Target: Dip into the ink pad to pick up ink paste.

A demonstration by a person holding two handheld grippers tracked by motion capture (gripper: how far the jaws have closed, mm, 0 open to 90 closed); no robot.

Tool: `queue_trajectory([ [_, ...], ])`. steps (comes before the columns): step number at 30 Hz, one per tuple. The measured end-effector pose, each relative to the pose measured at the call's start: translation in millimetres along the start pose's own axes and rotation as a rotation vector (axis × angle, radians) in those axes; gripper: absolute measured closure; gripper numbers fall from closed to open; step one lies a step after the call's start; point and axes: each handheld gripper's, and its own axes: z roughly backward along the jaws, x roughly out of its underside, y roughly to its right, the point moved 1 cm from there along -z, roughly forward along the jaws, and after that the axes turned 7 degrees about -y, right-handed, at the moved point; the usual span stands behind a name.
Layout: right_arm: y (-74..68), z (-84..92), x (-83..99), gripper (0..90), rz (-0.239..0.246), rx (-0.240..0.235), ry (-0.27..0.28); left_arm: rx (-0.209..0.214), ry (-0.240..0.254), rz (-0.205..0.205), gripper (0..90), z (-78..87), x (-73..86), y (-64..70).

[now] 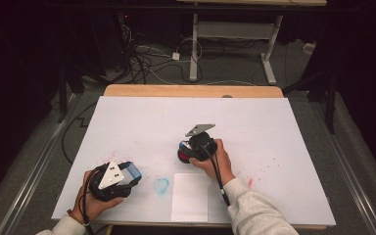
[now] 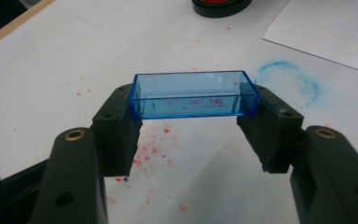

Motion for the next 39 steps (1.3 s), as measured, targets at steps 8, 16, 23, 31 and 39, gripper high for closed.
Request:
queue_trajectory([
  [8, 0.0, -1.2, 1.8, 70.0, -0.018, -0.005, 0.001, -0.002, 0.001, 0.005, 39.1, -0.1, 0.2, 0.1],
  [16, -3.1, -1.7, 1.7, 70.2, 0.01, 0.016, 0.0, -0.001, -0.001, 0.005, 39.2, -0.3, 0.1, 0.2],
  [23, 0.0, -2.3, 3.1, 70.2, 0.016, 0.002, 0.013, -0.003, 0.001, 0.009, 39.2, 0.2, 0.4, 0.2],
  [31, -4.0, -2.3, 2.8, 70.2, 0.033, 0.025, 0.007, -0.005, 0.002, 0.006, 39.2, 0.3, 0.0, 0.5],
  [39, 1.9, -2.5, 7.2, 70.2, -0.007, -0.01, 0.03, -0.004, 0.0, 0.007, 39.2, 0.7, 0.8, 0.8],
])
